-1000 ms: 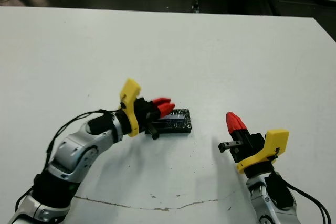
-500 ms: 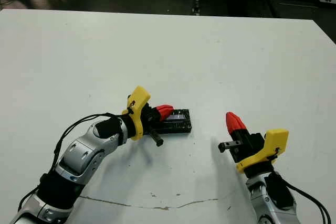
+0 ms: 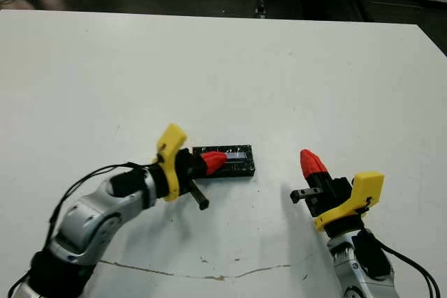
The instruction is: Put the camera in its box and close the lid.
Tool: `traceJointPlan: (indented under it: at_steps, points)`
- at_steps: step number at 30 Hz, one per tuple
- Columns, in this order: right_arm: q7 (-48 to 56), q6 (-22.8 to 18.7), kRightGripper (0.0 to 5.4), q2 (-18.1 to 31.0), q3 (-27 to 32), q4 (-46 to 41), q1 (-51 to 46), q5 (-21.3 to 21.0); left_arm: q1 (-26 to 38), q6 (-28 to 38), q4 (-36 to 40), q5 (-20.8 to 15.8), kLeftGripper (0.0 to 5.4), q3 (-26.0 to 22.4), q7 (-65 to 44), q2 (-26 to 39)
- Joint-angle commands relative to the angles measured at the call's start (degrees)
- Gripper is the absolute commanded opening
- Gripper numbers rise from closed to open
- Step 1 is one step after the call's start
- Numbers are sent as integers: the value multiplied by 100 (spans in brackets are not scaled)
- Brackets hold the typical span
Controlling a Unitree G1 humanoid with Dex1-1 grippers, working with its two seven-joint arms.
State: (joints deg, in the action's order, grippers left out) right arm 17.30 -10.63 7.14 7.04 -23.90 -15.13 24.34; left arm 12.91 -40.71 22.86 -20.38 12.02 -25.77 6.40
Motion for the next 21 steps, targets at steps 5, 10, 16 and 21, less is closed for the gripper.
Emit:
traceJointPlan:
  at_steps: [5, 10, 16, 21]
  points:
    - [-31, 108, 0, 47, 192, 13, 111, 66, -257, 616, 684, -177, 2, -872, 362, 82]
    - [-163, 71, 0, 42, 348, -77, 335, 132, -352, 1754, 208, 27, 2, -1396, 668, -60]
    - [-384, 354, 0, -76, 449, -20, 652, 2, -634, 3314, -528, 753, 2, -1571, 1249, -241]
    - [-596, 513, 0, -138, 497, -6, 794, -107, -997, 3984, -850, 865, 2, -1631, 1492, -415]
